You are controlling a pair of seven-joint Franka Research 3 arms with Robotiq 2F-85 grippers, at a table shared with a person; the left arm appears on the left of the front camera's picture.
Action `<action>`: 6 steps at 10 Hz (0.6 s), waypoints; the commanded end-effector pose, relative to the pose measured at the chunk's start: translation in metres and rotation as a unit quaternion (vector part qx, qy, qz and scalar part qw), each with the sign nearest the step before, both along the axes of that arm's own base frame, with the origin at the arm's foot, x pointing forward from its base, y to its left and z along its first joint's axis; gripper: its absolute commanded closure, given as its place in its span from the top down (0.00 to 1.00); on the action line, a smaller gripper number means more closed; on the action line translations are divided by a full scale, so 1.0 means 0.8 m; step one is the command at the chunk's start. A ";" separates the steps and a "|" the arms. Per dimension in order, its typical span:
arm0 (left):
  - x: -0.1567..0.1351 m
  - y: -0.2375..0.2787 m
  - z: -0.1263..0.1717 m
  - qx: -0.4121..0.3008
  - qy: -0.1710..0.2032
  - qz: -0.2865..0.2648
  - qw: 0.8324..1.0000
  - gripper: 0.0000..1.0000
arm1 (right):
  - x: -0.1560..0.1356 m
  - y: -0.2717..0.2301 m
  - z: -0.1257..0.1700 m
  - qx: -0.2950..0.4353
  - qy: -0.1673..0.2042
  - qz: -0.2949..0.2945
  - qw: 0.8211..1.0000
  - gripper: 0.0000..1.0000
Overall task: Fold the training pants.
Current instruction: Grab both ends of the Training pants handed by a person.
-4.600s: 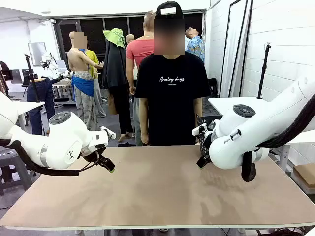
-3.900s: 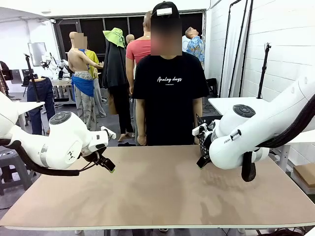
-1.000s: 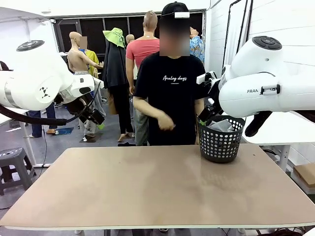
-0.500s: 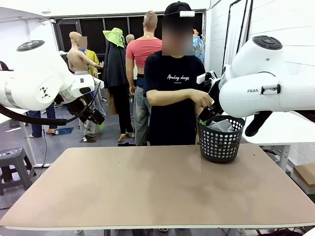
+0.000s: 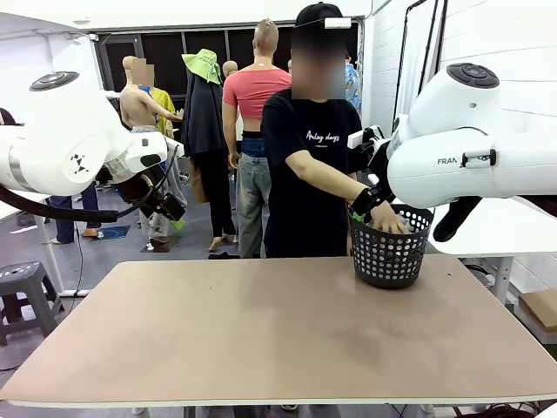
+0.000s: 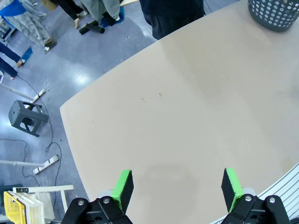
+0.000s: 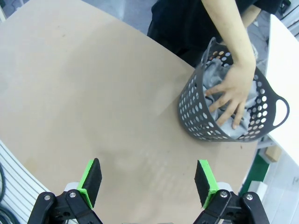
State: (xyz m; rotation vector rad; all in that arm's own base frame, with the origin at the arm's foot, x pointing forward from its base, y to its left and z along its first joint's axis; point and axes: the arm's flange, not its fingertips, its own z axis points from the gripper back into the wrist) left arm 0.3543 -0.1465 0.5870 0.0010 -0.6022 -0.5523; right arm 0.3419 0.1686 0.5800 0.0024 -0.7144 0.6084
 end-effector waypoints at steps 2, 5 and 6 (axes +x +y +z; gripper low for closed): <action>0.000 0.000 0.000 -0.004 0.002 -0.004 1.000 1.00 | 0.000 -0.001 0.001 -0.002 -0.001 0.003 1.000 1.00; 0.000 0.000 0.000 -0.004 0.002 -0.004 1.000 1.00 | 0.000 -0.001 0.001 -0.002 -0.001 0.003 1.000 1.00; 0.000 0.000 0.000 -0.004 0.002 -0.004 1.000 1.00 | 0.000 -0.001 0.001 -0.002 -0.001 0.003 1.000 1.00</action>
